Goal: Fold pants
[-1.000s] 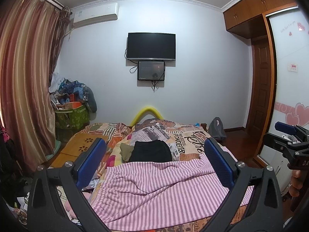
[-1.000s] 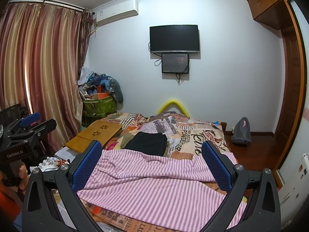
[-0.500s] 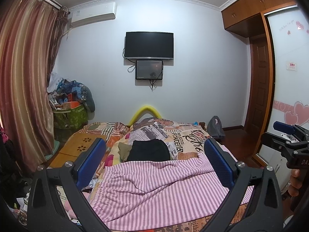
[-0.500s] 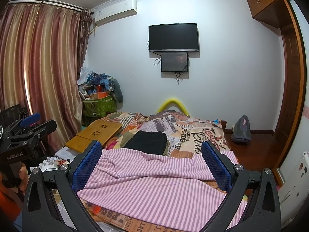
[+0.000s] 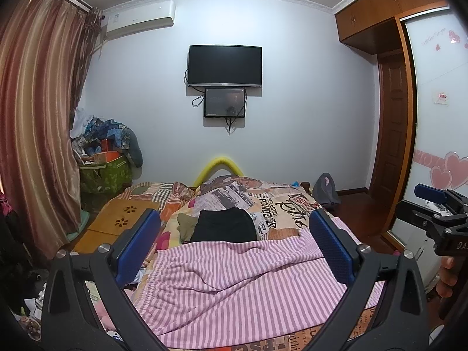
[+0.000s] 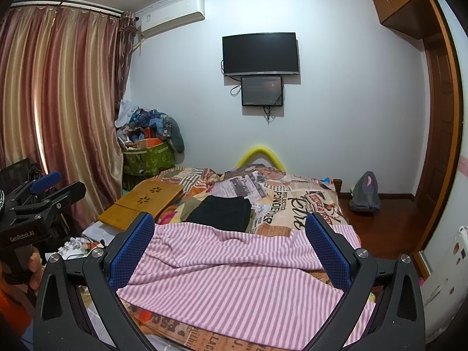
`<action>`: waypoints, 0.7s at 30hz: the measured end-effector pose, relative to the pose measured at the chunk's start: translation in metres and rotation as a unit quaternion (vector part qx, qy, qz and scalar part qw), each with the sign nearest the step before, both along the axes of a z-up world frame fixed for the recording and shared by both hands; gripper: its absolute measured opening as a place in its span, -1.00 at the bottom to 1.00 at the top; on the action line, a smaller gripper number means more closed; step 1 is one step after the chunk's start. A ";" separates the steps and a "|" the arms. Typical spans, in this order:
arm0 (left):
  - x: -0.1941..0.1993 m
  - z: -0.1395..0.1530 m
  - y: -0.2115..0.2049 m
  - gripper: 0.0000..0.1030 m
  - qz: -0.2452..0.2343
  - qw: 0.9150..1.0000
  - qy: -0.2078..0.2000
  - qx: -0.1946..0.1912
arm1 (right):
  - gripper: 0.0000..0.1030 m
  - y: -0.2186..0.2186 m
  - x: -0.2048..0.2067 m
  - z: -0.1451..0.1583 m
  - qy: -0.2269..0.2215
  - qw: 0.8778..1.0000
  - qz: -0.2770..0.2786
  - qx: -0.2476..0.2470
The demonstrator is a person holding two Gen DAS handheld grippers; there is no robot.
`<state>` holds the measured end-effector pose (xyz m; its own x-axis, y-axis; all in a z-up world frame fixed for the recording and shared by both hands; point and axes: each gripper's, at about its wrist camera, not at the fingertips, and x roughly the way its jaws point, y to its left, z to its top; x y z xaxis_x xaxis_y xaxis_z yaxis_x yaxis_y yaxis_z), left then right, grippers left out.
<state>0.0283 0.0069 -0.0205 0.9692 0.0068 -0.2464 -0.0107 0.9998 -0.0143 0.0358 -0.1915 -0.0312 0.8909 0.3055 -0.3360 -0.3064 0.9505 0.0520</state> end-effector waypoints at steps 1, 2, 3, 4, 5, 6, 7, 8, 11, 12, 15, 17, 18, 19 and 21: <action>0.002 -0.001 0.000 0.99 0.000 1.000 0.002 0.000 | 0.99 -0.001 0.000 0.000 0.001 1.000 -0.001 0.000; 0.003 -0.001 0.000 0.99 0.000 1.000 0.003 -0.001 | 0.99 -0.001 0.001 -0.001 0.001 1.000 -0.001 0.000; 0.004 -0.002 0.001 0.99 -0.001 1.000 0.006 -0.003 | 0.99 -0.002 0.002 -0.001 0.002 1.000 -0.002 0.000; 0.006 -0.002 0.002 0.99 -0.003 1.000 0.008 -0.005 | 0.99 -0.003 0.003 -0.002 0.004 1.000 -0.004 0.000; 0.008 -0.004 0.003 0.99 -0.006 1.000 0.009 -0.009 | 0.99 -0.003 0.003 -0.003 0.005 1.000 -0.005 0.000; 0.010 -0.006 0.006 0.99 -0.007 1.000 0.010 -0.011 | 0.99 -0.005 0.005 -0.005 0.007 1.000 -0.009 -0.002; 0.012 -0.008 0.009 0.99 -0.003 1.000 0.011 -0.010 | 0.99 -0.008 0.006 -0.007 0.010 1.000 -0.011 -0.002; 0.014 -0.009 0.012 0.99 0.001 1.000 0.013 -0.007 | 0.99 -0.011 0.008 -0.010 0.013 1.000 -0.016 -0.004; 0.025 -0.015 0.022 0.99 0.018 1.000 0.019 0.009 | 0.99 -0.027 0.014 -0.021 0.025 0.999 -0.038 -0.014; 0.028 -0.018 0.027 0.99 0.024 0.999 0.020 0.012 | 0.99 -0.033 0.015 -0.025 0.027 0.998 -0.048 -0.018; 0.041 -0.028 0.047 0.99 0.053 0.998 0.027 0.021 | 0.99 -0.057 0.020 -0.037 0.037 0.996 -0.082 -0.029; 0.053 -0.038 0.063 0.99 0.070 0.996 0.041 0.024 | 0.99 -0.077 0.026 -0.046 0.052 0.992 -0.109 -0.031; 0.058 -0.042 0.071 0.99 0.076 0.996 0.048 0.024 | 0.99 -0.085 0.028 -0.049 0.057 0.991 -0.119 -0.031; 0.065 -0.049 0.082 0.99 0.088 0.994 0.055 0.024 | 0.99 -0.100 0.033 -0.056 0.068 0.987 -0.139 -0.029; 0.074 -0.059 0.098 0.99 0.102 0.992 0.063 0.023 | 0.99 -0.117 0.038 -0.062 0.086 0.983 -0.161 -0.026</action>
<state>0.1027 0.1052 -0.0791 0.9075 0.2141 -0.3613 -0.2123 0.9762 0.0451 0.0736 -0.3084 -0.0933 0.8675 -0.0046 -0.4974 0.0196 0.9995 0.0249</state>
